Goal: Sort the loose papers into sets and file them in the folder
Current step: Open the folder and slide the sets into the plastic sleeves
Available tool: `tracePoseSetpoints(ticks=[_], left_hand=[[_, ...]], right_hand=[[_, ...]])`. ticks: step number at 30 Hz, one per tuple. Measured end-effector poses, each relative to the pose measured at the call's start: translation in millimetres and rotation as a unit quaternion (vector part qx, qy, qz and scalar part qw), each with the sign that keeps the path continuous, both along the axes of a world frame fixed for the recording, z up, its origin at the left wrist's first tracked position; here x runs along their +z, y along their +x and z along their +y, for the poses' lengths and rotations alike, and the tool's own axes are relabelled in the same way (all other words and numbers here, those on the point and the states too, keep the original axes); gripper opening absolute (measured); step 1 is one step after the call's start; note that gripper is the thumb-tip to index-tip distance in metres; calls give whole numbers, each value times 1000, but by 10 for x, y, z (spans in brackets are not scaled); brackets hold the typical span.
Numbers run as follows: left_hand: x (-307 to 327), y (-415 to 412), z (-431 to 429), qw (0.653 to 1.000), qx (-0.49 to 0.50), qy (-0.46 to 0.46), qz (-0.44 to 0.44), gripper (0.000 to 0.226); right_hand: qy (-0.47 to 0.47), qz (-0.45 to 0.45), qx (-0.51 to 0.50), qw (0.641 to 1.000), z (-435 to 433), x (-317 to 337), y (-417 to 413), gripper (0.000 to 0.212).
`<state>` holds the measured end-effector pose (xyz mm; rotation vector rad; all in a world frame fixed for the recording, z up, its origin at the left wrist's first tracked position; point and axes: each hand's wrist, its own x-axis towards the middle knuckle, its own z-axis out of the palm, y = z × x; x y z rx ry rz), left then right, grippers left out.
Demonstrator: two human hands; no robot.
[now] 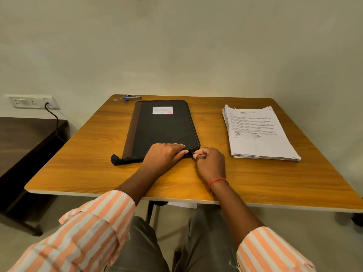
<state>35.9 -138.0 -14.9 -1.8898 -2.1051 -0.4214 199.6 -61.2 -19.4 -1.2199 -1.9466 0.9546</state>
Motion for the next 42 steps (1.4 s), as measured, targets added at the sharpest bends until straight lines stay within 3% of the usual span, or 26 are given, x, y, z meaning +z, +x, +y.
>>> tracePoseSetpoints(ticks=[10, 14, 18, 31, 33, 37, 42], left_hand=[[201, -68, -41, 995, -31, -30, -95, 42], [123, -177, -247, 1000, -11, -20, -6, 45], [84, -211, -266, 1000, -25, -17, -5, 41], [198, -311, -254, 990, -61, 5, -124, 28], [226, -317, -264, 994, -45, -9, -103, 31], [242, -388, -416, 999, -8, -17, 30, 39], [205, -567, -607, 997, -10, -35, 68, 46]], right_hand=[[12, -15, 28, 999, -289, -39, -93, 12], [39, -39, 7, 998, -333, -29, -123, 12], [52, -49, 7, 997, -431, -68, -229, 18], [55, -78, 90, 991, -725, -18, -554, 19], [76, -91, 93, 989, -733, -14, -543, 18], [73, -90, 76, 990, -778, -27, -549, 17], [76, -96, 63, 990, -811, -37, -613, 15]])
